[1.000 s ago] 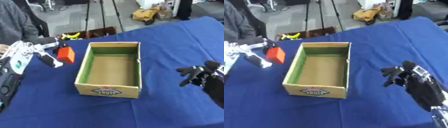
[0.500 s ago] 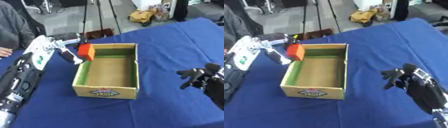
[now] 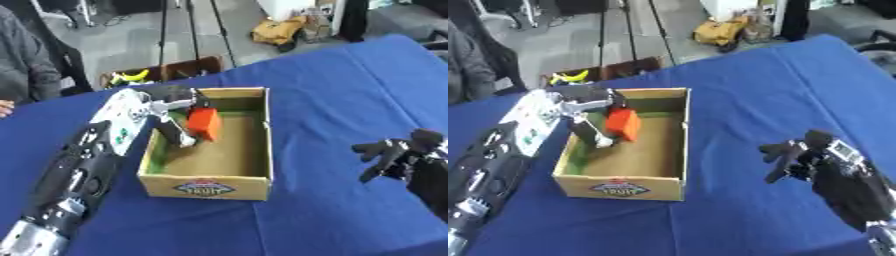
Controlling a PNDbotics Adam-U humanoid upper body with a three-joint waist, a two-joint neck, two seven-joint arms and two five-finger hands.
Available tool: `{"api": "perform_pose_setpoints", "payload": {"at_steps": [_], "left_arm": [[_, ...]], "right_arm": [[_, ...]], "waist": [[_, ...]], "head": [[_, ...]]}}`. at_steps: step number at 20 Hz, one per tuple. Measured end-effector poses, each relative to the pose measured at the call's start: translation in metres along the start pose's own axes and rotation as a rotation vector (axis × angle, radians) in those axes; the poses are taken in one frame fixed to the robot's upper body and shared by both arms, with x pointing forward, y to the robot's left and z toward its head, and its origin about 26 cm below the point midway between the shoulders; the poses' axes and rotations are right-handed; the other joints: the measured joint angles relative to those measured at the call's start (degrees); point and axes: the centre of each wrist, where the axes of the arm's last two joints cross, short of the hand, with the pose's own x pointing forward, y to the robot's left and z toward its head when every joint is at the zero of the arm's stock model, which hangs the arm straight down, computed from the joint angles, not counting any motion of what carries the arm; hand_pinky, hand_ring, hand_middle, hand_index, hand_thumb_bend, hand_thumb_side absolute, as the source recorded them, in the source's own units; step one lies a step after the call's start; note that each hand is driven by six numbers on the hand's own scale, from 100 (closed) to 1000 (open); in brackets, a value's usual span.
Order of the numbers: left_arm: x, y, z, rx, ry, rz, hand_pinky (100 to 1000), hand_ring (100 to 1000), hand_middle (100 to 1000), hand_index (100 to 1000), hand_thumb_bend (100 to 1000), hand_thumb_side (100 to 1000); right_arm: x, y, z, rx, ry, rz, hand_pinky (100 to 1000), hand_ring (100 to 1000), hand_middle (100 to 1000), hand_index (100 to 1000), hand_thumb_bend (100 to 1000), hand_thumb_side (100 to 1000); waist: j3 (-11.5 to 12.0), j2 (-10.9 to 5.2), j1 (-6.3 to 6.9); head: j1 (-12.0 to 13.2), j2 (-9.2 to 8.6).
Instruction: Pick up objects on the table and place them in the box.
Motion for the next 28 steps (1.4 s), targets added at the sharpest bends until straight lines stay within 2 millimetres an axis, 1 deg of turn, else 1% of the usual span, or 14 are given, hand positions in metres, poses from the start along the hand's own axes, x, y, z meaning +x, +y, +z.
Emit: {"api": "perform_pose_setpoints", "payload": {"at_steps": [2, 5, 6, 7, 8, 10, 12, 15, 18, 22, 23, 24, 26, 28], "left_arm": [[0.0, -0.005, -0.002, 0.0, 0.002, -0.006, 676, 639, 675, 830, 498, 318], [0.0, -0.012, -0.003, 0.005, 0.0, -0.02, 719, 685, 733, 873, 761, 550], [0.0, -0.012, -0.003, 0.01, -0.003, -0.027, 722, 688, 737, 875, 774, 561], [0.0, -0.012, -0.003, 0.014, -0.007, -0.034, 741, 717, 769, 887, 865, 631], [0.0, -0.012, -0.003, 0.02, -0.011, -0.042, 765, 741, 787, 899, 916, 664], [0.0, -0.012, -0.003, 0.034, -0.019, -0.055, 786, 757, 796, 905, 966, 692], [0.0, -0.012, -0.002, 0.048, -0.023, -0.067, 793, 760, 797, 905, 971, 690], [0.0, -0.007, 0.001, 0.093, -0.028, -0.086, 791, 753, 778, 890, 933, 634], [-0.003, 0.011, 0.016, 0.18, -0.025, -0.134, 786, 743, 765, 876, 874, 568], [-0.008, 0.031, 0.057, 0.359, -0.021, -0.171, 773, 731, 754, 863, 781, 436], [-0.008, 0.032, 0.069, 0.411, -0.02, -0.159, 762, 720, 742, 854, 695, 422], [-0.008, 0.031, 0.081, 0.468, -0.016, -0.138, 759, 716, 735, 848, 672, 417], [-0.006, 0.024, 0.105, 0.583, -0.003, -0.072, 745, 701, 720, 836, 565, 425], [-0.002, 0.012, 0.126, 0.682, 0.011, 0.019, 742, 698, 718, 836, 535, 430]], "right_arm": [[0.001, 0.0, -0.001, 0.003, -0.004, 0.001, 607, 886, 615, 545, 100, 1000], [0.001, 0.0, -0.001, 0.003, -0.004, 0.0, 607, 886, 615, 546, 100, 1000], [0.001, 0.0, -0.001, 0.003, -0.004, 0.0, 607, 886, 615, 546, 100, 1000], [0.001, 0.0, -0.001, 0.003, -0.005, 0.0, 607, 885, 616, 546, 100, 1000], [0.001, 0.0, -0.001, 0.003, -0.005, -0.001, 608, 886, 616, 546, 100, 1000], [0.001, 0.0, -0.001, 0.004, -0.005, -0.003, 608, 886, 616, 546, 100, 1000], [0.001, 0.0, -0.001, 0.005, -0.005, -0.004, 608, 886, 616, 546, 100, 1000], [0.001, 0.0, -0.001, 0.004, -0.004, -0.004, 608, 886, 616, 546, 100, 1000], [-0.001, -0.001, 0.001, -0.003, 0.004, -0.009, 608, 885, 616, 546, 100, 1000], [-0.004, -0.002, 0.005, -0.03, 0.011, -0.012, 608, 885, 616, 547, 100, 1000], [-0.004, -0.002, 0.006, -0.035, 0.012, -0.012, 608, 885, 616, 547, 100, 1000], [-0.005, -0.003, 0.007, -0.043, 0.013, -0.013, 608, 885, 616, 547, 100, 1000], [-0.005, -0.003, 0.009, -0.058, 0.011, -0.014, 608, 885, 616, 547, 100, 1000], [-0.006, -0.004, 0.01, -0.072, 0.009, -0.016, 608, 885, 616, 547, 100, 1000]], "waist": [[0.0, 0.06, 0.0], [0.0, 0.09, 0.01], [0.0, 0.09, 0.02], [0.1, 0.09, 0.02], [0.1, 0.09, 0.02], [0.3, 0.08, 0.02], [0.4, 0.05, 0.03], [1.0, -0.2, 0.03], [2.1, -0.3, 0.0], [4.5, -0.87, -0.54], [5.2, -0.92, -0.74], [5.9, -0.93, -0.95], [7.3, -0.93, -1.26], [8.6, -0.92, -1.58]], "head": [[0.0, 0.0], [0.1, -0.01], [0.1, -0.01], [0.1, -0.01], [0.1, -0.01], [0.1, -0.01], [0.1, -0.01], [0.0, -0.01], [-0.4, 0.01], [-1.5, 0.37], [-1.7, 0.54], [-2.1, 0.58], [-2.7, 0.59], [-3.4, 0.63]]}}
